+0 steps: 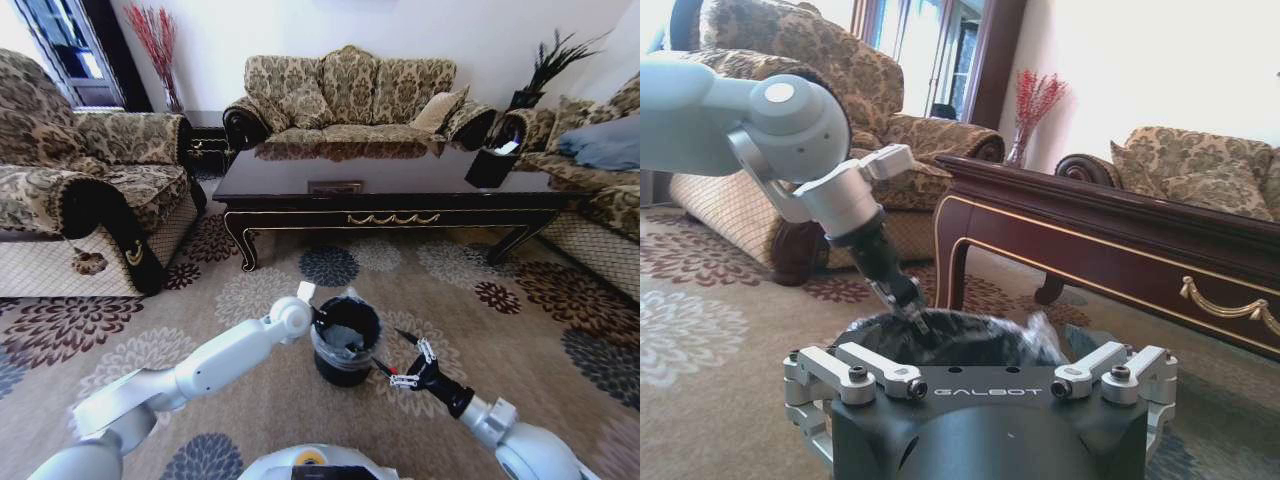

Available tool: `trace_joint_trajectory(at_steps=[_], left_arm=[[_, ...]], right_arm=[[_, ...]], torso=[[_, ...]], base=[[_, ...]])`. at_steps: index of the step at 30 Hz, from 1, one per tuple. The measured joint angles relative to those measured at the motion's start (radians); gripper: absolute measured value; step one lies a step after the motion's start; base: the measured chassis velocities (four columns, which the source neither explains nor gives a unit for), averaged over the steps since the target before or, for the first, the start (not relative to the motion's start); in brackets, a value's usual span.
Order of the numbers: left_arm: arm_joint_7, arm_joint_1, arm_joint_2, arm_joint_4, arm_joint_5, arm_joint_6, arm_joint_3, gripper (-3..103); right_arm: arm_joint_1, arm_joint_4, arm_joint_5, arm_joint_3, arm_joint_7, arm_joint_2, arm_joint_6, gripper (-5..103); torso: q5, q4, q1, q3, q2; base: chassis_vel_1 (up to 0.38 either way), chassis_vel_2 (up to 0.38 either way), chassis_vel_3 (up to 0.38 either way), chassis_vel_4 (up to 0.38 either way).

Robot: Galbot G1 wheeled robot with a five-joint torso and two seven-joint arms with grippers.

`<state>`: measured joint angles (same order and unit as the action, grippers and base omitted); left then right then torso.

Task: Move to the front of the table and pick up the trash from the floor, then place it into the trash bin.

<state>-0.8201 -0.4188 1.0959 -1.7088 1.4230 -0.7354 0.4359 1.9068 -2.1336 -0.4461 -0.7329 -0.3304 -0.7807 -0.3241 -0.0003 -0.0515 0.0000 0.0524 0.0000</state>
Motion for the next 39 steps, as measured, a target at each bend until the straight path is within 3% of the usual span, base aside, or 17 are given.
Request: trace_joint_trajectory(at_steps=[7, 11, 15, 19, 24, 39], left_arm=[[0.029, -0.063, -0.080, -0.032, -0.005, 0.000, -0.092, 3], [0.051, -0.163, -0.140, -0.079, -0.027, 0.000, -0.182, 3], [0.063, -0.214, -0.173, -0.106, -0.039, 0.000, -0.234, 3], [0.082, -0.307, -0.226, -0.148, -0.051, 0.000, -0.345, 3], [0.106, -0.401, -0.274, -0.182, -0.065, 0.000, -0.429, 3], [0.131, -0.526, -0.303, -0.228, -0.099, 0.000, -0.492, 3]], right_arm=[[-0.083, 0.044, -0.036, 0.070, 0.079, 0.000, 0.044, 100], [-0.213, 0.132, -0.061, 0.166, 0.165, 0.015, 0.098, 100], [-0.287, 0.184, -0.083, 0.220, 0.196, 0.026, 0.129, 100], [-0.406, 0.284, -0.124, 0.317, 0.236, 0.035, 0.175, 100], [-0.479, 0.373, -0.142, 0.402, 0.259, 0.036, 0.210, 100], [-0.574, 0.605, -0.142, 0.534, 0.252, 0.031, 0.253, 100]], torso=[[0.0000, 0.0002, 0.000, 0.000, 0.000], [0.0000, 0.0000, 0.000, 0.000, 0.000], [0.0001, 0.0001, 0.000, 0.000, 0.000], [0.0003, 0.0002, 0.000, 0.000, 0.000], [0.0003, 0.0002, 0.000, 0.000, 0.000], [0.0003, -0.0002, 0.000, 0.000, 0.000]], base=[[0.000, 0.000, 0.000, 0.000], [0.000, 0.000, 0.000, 0.000], [0.000, 0.000, 0.000, 0.000], [0.000, 0.000, 0.000, 0.000], [0.000, 0.000, 0.000, 0.000], [0.000, 0.000, 0.000, 0.000]])
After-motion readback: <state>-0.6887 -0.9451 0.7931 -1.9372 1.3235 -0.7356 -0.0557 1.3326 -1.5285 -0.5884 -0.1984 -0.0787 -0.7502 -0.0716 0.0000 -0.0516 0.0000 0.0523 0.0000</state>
